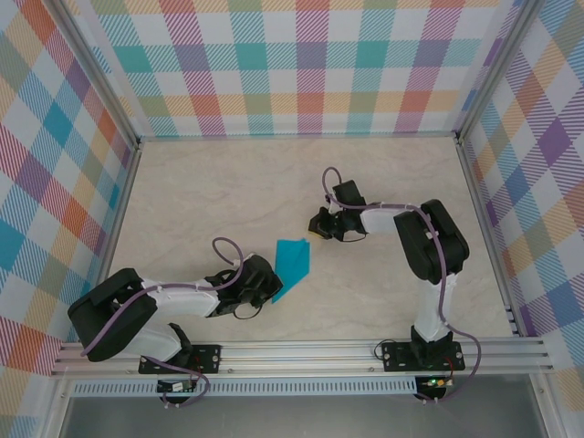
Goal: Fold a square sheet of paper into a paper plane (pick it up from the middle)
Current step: Fourth fold the wing at the center of the table.
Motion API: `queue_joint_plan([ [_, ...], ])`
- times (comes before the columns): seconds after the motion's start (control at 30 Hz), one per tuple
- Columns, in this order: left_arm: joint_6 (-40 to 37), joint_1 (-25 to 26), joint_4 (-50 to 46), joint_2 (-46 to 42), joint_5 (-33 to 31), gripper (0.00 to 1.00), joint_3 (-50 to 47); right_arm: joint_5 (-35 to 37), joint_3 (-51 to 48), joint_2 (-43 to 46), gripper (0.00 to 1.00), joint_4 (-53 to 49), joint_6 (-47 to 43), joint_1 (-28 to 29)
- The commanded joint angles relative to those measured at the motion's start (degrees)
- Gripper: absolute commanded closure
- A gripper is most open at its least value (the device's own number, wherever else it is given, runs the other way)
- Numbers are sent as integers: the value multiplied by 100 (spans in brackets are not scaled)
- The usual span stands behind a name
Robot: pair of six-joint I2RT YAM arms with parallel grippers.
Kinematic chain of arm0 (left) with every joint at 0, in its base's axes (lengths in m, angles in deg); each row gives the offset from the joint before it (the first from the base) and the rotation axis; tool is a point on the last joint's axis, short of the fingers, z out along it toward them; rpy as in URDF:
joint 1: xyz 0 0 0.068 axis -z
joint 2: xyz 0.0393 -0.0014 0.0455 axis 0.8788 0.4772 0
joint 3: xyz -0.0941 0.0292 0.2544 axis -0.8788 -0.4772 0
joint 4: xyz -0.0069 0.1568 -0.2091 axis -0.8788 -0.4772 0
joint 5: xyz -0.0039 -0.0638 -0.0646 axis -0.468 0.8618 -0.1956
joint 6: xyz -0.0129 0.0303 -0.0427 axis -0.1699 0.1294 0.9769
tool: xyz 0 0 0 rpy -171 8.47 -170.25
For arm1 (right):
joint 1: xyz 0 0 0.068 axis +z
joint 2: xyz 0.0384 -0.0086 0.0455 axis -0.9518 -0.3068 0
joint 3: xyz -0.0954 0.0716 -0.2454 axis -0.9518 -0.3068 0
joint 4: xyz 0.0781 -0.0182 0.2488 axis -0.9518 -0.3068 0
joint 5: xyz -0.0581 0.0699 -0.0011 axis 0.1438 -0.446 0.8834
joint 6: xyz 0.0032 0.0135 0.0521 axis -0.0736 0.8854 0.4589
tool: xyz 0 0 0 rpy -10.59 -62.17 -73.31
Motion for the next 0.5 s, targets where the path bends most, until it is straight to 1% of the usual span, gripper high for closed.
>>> queue_joint_plan([
  [0.0, -26, 5, -1304, 133, -246, 100, -330, -279, 12, 557, 91, -61, -106, 40],
  [0.13, -35, 4, -1286, 146, -263, 100, -321, -501, -410, 845, 92, 310, 171, 412],
  [0.23, -58, 5, -1268, 187, -241, 100, -286, -412, -793, 980, 94, 630, 413, 833],
  [0.37, -56, 1, -1232, 256, -217, 100, -259, -203, -1115, 908, 95, 832, 567, 1338],
  [0.47, -53, 0, -1214, 285, -200, 100, -251, -233, -1268, 723, 95, 1065, 702, 1566],
])
